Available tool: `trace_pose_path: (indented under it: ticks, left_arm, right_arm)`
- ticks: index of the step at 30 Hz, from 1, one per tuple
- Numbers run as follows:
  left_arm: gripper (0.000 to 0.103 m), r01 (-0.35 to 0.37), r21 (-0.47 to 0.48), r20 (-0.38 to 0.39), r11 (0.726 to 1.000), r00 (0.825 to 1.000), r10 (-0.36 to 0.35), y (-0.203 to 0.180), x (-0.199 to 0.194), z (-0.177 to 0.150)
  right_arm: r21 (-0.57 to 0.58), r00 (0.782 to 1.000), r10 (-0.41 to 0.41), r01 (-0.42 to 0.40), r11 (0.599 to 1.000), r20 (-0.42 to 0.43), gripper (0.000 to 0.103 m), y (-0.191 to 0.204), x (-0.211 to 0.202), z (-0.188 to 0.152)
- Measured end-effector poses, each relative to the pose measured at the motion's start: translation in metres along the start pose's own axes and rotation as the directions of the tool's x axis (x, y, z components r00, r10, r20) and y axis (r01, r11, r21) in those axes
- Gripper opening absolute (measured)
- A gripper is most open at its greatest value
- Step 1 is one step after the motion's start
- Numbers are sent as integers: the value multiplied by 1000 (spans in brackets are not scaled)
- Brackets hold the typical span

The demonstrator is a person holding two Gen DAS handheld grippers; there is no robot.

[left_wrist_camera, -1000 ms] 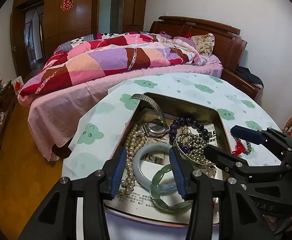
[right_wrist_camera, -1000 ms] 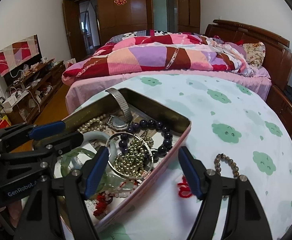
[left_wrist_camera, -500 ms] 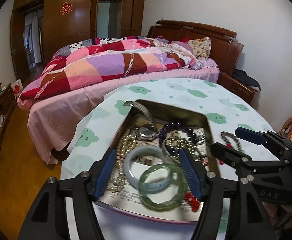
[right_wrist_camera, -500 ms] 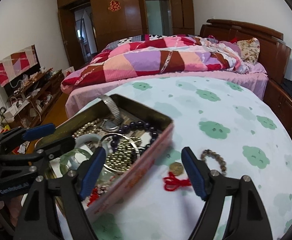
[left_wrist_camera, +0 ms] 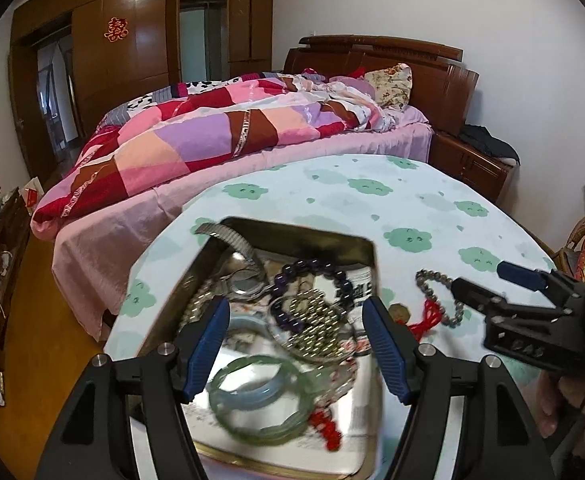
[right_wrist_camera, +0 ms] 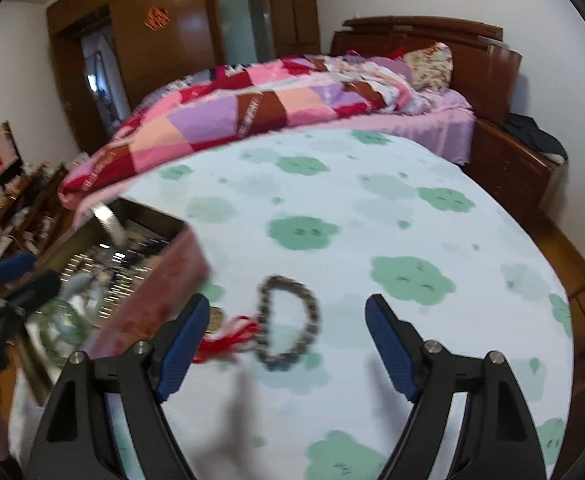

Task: Organize jewelry
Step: 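Move both grippers toward the grey bead bracelet and red-corded coin charm, then grasp the red-corded coin charm with the right gripper while the left grasps the grey bead bracelet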

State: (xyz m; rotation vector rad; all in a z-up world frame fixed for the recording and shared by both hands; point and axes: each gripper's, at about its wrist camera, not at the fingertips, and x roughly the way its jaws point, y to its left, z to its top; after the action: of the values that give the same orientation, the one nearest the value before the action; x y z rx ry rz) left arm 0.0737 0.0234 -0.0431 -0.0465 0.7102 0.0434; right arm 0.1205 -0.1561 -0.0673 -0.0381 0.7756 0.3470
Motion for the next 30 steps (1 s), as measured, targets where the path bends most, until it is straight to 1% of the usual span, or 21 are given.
trace_pose_path:
  ticks: [1,3,5,6,8,10,11,13,14,15,19,21,22,23,24,27,30]
  left_arm:
    - [69,2,1,-1,1000,1000,-2,-2,1,1]
    - [69,14,8,-5,1000,1000,-14,-9,3,3]
    - [69,20,15,-9,1000,1000,-20,-13,5,4]
    - [69,18,13,-11,1000,1000,-18,-13,5,5]
    - [69,15,-3,-15,1000,1000,-15,-11,6,4]
    - [69,4,-23,-19,1000,1000,-4,-7,7,4]
    - [69,-4,-34,-21,999,1000,3,-4,8,4]
    - [69,-14,-55,-27,998,1000,13,1,9,3]
    - [69,-20,-68,-31,997,999,18,5,10,2]
    - [69,-22,-76,-34,997,999,19,8,11,1]
    - [69,-30,-90,-35,995,999,27,13,14,2]
    - [69,-30,-100,-34,995,999,27,15,14,3]
    - [69,-29,-103,-34,994,999,26,17,14,3]
    - [69,-28,-104,-33,994,999,24,17,14,3]
    - [69,-26,-102,-32,994,999,23,16,14,3]
    - [69,-18,-89,-31,996,999,15,12,13,4]
    - [69,2,-68,-27,998,1000,-4,3,13,8]
  right_arm:
    - [0,1000,-13,13,1000,-16,81,-3,4,0]
    - [-6,998,-26,26,1000,-53,71,-7,13,-1]
    - [-5,997,-19,19,1000,-70,65,-10,15,-2]
    - [4,998,-4,4,1000,-61,65,-12,13,-2]
    - [6,998,56,-56,998,-33,65,-10,6,-2]
    - [-36,994,109,-110,993,-31,65,0,0,-3]
    - [-64,991,129,-131,989,-36,63,7,-1,-4]
    - [-114,987,154,-159,981,-50,61,19,0,-8]
    - [-142,984,165,-172,975,-62,58,27,2,-10]
    - [-165,983,170,-180,970,-75,54,34,4,-12]
    - [-227,978,165,-191,955,-131,48,50,17,-17]
    - [-243,974,147,-187,952,-172,34,54,25,-19]
    - [-243,971,139,-185,952,-195,31,54,29,-21]
    - [-242,972,135,-180,954,-193,27,53,29,-21]
    - [-236,971,136,-181,955,-195,10,51,29,-21]
    - [-203,972,147,-184,962,-184,5,44,24,-22]
    - [-178,979,151,-174,968,-134,4,38,12,-20]
